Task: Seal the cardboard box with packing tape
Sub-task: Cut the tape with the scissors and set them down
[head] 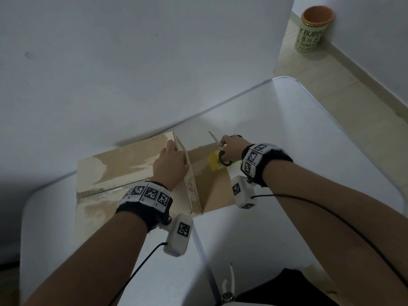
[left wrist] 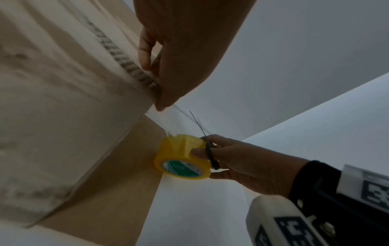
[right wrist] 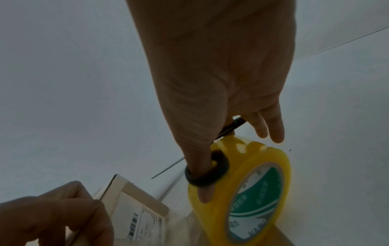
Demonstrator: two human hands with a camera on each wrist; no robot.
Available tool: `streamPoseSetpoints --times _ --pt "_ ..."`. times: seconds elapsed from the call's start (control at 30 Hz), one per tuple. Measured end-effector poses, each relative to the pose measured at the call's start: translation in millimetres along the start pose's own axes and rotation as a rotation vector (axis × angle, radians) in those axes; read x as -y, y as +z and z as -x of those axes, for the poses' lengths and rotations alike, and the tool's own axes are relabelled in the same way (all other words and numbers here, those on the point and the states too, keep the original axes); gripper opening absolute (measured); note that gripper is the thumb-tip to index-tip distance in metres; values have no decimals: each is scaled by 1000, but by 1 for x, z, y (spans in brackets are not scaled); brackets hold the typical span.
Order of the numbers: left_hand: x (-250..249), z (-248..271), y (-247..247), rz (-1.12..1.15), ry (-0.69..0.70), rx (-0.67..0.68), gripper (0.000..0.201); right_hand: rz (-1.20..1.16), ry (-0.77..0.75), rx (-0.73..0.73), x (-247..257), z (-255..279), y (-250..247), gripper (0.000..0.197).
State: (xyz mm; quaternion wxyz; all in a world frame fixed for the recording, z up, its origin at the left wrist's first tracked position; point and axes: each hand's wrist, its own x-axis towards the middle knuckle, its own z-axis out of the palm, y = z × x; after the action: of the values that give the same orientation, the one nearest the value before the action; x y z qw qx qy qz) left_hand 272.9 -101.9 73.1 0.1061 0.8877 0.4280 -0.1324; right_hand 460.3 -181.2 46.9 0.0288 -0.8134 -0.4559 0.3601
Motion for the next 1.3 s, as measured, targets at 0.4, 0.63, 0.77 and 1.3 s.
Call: streamPoseSetpoints --times 0.4,0.63,0.77,1.3 --pt "-2 8 6 12 -3 -81 33 -190 -91 -222 -3 16 -1 43" --pt "-1 9 7 22 2 -87 31 -762 -94 -239 6 41 -1 40" --pt "1 7 10 18 0 -103 27 -1179 -13 207 3 66 18 30" --pt "1 2 16 38 -19 -87 28 -1303 76 534 25 86 69 46"
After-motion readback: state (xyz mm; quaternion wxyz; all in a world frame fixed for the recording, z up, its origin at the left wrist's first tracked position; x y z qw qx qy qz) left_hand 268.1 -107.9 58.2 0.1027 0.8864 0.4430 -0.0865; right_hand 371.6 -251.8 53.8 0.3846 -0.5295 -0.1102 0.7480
